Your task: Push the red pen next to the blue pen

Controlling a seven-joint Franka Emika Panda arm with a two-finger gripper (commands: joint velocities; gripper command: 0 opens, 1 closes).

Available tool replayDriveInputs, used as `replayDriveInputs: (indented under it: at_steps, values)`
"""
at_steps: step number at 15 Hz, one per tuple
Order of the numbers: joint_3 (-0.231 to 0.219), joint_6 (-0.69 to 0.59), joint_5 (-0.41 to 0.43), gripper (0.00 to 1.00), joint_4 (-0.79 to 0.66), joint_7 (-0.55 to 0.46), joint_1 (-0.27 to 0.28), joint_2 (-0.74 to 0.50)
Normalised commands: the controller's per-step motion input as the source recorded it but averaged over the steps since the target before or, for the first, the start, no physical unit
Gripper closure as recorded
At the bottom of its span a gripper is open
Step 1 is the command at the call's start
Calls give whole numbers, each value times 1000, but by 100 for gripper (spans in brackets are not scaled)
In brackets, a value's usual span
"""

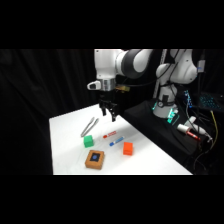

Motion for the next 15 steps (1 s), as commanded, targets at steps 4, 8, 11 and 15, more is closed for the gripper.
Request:
replayDriveInputs:
  at_steps: [4, 8, 11, 15]
  values:
    - [-14, 99, -68, 0, 8, 38, -39, 46]
    - [-70, 166, -110, 0, 16, 30, -101, 78]
    - [-83, 169, -111, 0, 21, 26, -124, 87]
    - [-63, 201, -155, 0, 3, 54, -101, 87]
